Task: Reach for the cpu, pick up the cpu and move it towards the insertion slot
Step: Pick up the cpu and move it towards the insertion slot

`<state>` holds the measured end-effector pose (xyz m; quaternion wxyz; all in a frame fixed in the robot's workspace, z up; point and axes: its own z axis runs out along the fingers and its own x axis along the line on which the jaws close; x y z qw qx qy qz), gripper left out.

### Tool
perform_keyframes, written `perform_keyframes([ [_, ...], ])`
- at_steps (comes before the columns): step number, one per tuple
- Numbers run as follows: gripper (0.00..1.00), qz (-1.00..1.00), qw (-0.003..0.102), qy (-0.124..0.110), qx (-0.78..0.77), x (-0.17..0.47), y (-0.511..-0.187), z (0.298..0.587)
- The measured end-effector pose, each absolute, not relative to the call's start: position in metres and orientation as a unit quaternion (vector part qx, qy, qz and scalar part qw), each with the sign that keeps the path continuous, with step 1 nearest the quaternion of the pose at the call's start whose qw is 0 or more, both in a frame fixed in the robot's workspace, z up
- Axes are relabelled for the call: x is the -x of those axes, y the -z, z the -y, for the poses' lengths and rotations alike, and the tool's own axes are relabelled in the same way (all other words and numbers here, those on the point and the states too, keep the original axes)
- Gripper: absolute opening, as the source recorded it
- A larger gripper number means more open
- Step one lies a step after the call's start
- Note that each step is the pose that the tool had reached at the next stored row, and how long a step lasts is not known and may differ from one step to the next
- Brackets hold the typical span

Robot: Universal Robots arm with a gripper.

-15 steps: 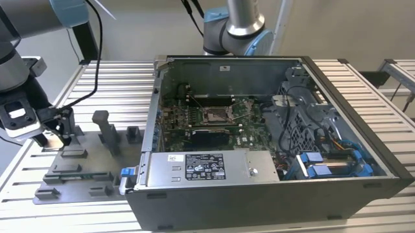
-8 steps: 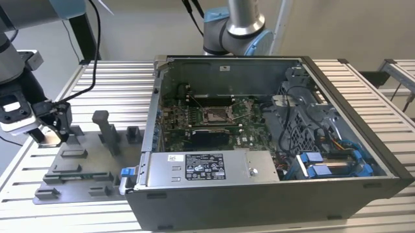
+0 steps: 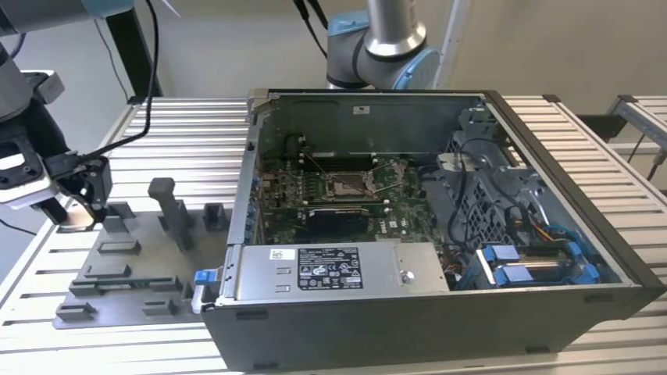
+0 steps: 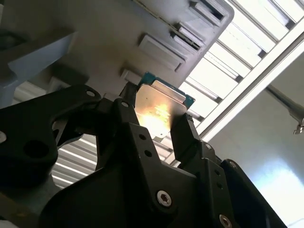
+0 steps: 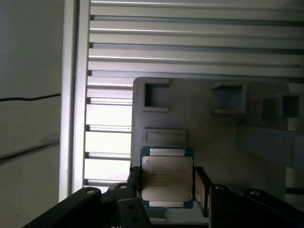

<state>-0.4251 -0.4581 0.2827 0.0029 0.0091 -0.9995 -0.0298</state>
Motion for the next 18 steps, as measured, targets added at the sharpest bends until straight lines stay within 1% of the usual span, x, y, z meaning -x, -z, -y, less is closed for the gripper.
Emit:
perform_keyframes([
  [18,0.0,1.0,0.003,0.03,-0.009,0.425,-0.302,0.458],
])
